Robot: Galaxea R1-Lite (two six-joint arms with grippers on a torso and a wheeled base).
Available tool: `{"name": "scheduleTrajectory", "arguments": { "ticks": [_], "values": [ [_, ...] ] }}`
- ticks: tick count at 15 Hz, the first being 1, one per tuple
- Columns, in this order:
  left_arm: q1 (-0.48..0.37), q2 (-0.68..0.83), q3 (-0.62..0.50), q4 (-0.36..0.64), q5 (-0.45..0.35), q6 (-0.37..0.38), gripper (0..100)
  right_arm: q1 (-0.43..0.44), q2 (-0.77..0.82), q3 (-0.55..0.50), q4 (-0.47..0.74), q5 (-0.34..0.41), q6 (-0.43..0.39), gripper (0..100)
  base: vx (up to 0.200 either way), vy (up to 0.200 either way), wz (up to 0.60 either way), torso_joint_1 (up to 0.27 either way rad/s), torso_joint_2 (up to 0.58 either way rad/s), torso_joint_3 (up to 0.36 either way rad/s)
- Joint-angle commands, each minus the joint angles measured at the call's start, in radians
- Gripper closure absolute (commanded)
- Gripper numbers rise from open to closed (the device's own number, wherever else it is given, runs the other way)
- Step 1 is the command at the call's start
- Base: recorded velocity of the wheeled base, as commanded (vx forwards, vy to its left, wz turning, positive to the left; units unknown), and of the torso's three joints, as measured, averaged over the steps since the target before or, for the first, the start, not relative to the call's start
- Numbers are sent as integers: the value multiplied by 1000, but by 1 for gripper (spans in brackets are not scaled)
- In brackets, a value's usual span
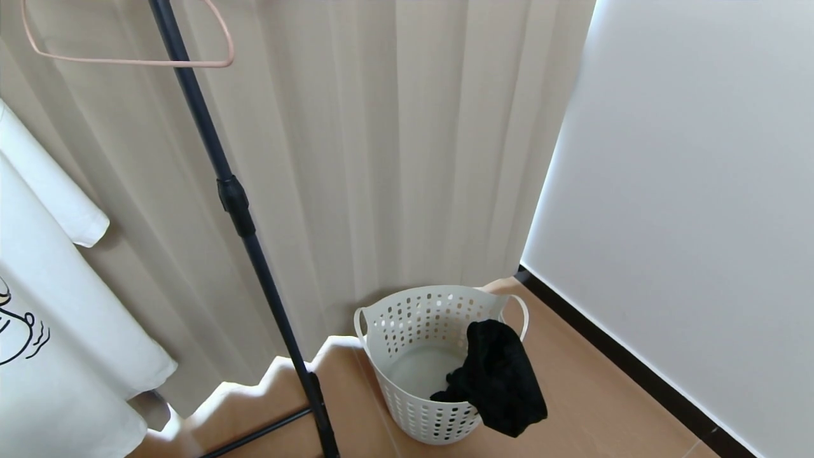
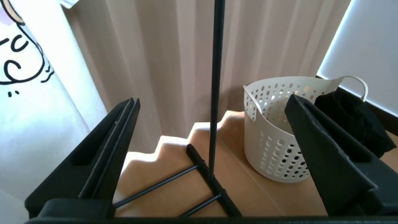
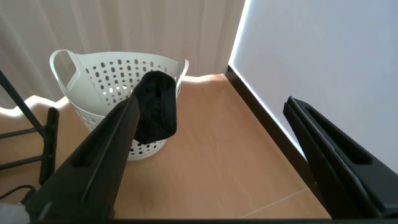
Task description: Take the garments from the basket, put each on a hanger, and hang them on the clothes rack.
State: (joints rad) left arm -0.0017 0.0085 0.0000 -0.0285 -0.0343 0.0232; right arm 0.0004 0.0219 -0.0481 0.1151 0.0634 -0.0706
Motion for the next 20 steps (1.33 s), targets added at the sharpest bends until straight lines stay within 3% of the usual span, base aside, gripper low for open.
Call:
{"name": "scheduleTrajectory", "arguments": {
  "ticks": [1, 3, 4, 5, 9, 11, 13, 14, 15, 16, 18, 20],
  "values": [
    [0, 1, 0, -1, 1, 0, 0, -3, 133, -7, -6, 1, -40, 0, 0, 0, 0, 2, -2, -178],
    [0, 1, 0, -1, 1, 0, 0, 7, 214, -27, -15, 4, -40, 0, 0, 0, 0, 2, 2, -193],
    [0, 1, 0, -1, 1, -2, 0, 30, 352, -78, -31, 29, -38, 0, 0, 0, 0, 2, 2, -207],
    [0, 1, 0, -1, 2, -5, 0, 69, 475, -102, -114, 64, -40, 0, 0, 0, 0, 2, 2, -203],
    [2, 1, 0, -1, 11, -9, 0, 181, 834, -173, -318, 69, -87, 0, 0, 0, 0, 7, 2, -200],
    [2, 1, 0, -1, 11, -9, 0, 201, 968, -245, -325, 69, -204, 0, 0, 0, 0, 7, 22, -203],
    [2, 1, 0, -1, 11, -9, 0, 201, 1164, -352, -327, 64, -411, 0, 0, 0, 0, 5, 5, -193],
    [2, 1, 0, -1, 11, -9, 0, 201, 1164, -352, -327, 64, -411, 0, 0, 0, 0, 7, 2, -207],
    [2, 1, 0, -1, 10, -9, 0, 201, 1343, -447, -327, 53, -580, 0, 0, 0, 0, 2, 2, -193],
    [2, 1, 0, -1, 11, -9, 0, 204, 1431, -498, -331, 21, -658, 0, 0, 0, 0, 7, -2, -193],
    [2, 1, 0, -1, 10, -9, 0, 224, 1518, -555, -368, -33, -742, 0, 0, 0, 0, 7, 2, -205],
    [2, 1, 0, -1, 11, -9, 0, 256, 1724, -658, -512, -85, -807, 0, 0, 0, 0, 5, 0, -205]
  ]
}}
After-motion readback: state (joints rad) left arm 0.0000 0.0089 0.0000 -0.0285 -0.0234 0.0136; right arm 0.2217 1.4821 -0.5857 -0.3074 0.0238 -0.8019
